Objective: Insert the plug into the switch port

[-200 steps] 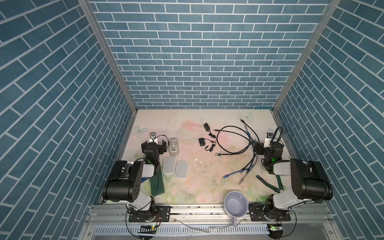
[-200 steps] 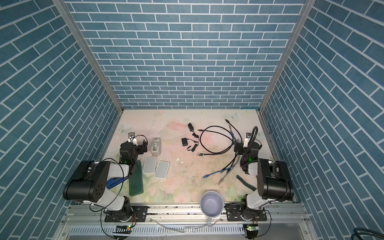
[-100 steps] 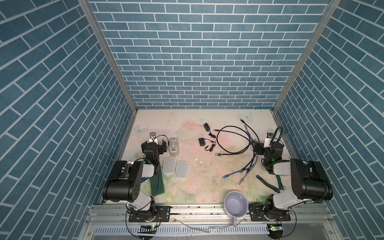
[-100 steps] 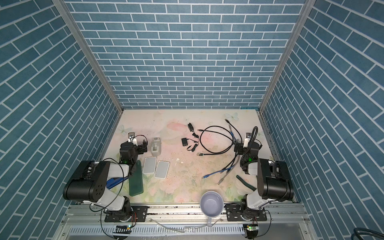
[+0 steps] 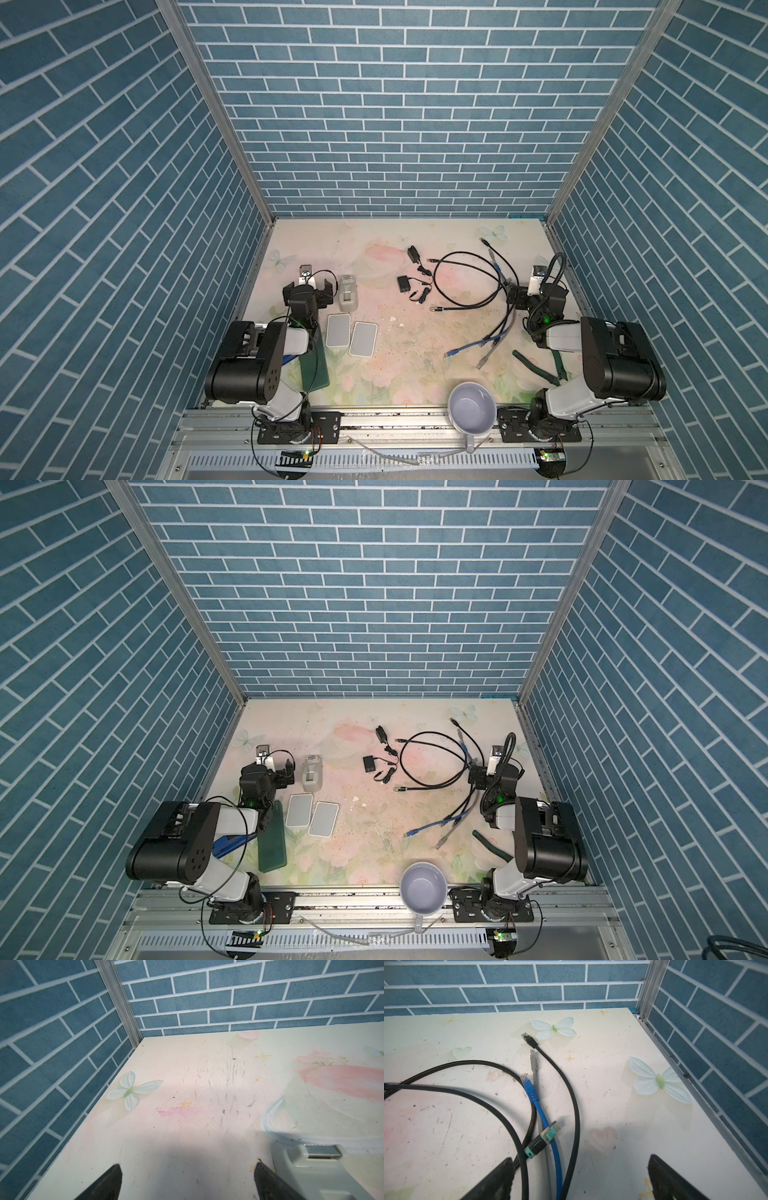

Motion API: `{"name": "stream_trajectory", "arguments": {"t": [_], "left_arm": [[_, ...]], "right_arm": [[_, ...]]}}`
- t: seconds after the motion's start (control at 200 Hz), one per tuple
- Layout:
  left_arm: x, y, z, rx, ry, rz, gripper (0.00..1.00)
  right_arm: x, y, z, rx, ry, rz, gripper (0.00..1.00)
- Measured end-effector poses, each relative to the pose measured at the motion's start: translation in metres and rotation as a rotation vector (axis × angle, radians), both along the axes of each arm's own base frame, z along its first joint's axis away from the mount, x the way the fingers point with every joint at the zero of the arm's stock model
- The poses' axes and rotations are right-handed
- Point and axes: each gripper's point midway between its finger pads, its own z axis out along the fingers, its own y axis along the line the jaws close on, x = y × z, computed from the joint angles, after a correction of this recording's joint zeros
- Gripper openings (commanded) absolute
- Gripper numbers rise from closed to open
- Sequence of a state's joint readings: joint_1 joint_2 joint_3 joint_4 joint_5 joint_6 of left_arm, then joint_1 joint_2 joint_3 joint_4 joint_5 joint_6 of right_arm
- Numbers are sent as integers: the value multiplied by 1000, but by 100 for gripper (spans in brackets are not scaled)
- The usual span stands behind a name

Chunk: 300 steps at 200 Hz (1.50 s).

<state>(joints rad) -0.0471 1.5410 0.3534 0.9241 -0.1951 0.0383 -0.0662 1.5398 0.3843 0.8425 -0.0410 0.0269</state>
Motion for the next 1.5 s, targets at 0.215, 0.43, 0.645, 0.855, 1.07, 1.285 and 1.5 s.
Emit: {"name": "stream_trajectory", "arguments": {"t": [0.215, 0.43, 0.645, 0.855, 1.07, 1.285, 1.5], "left_arm": [[0, 0, 0, 0, 0, 0, 100], [0, 0, 0, 0, 0, 0, 100], [0, 0, 0, 0, 0, 0, 100], [0, 0, 0, 0, 0, 0, 99], [0, -1, -2, 2, 10, -7, 100], [0, -3, -3, 1, 16, -22, 100], [-1, -10, 8, 7, 36, -58, 100]], "right_arm": [[0, 0, 0, 0, 0, 0, 99], [0, 0, 0, 0, 0, 0, 99], [0, 0, 0, 0, 0, 0, 99], [0, 0, 0, 0, 0, 0, 99], [0, 0, 0, 0, 0, 0, 99], [0, 1, -1, 3, 4, 8, 95], [2, 1, 20, 3, 40, 1, 94]]}}
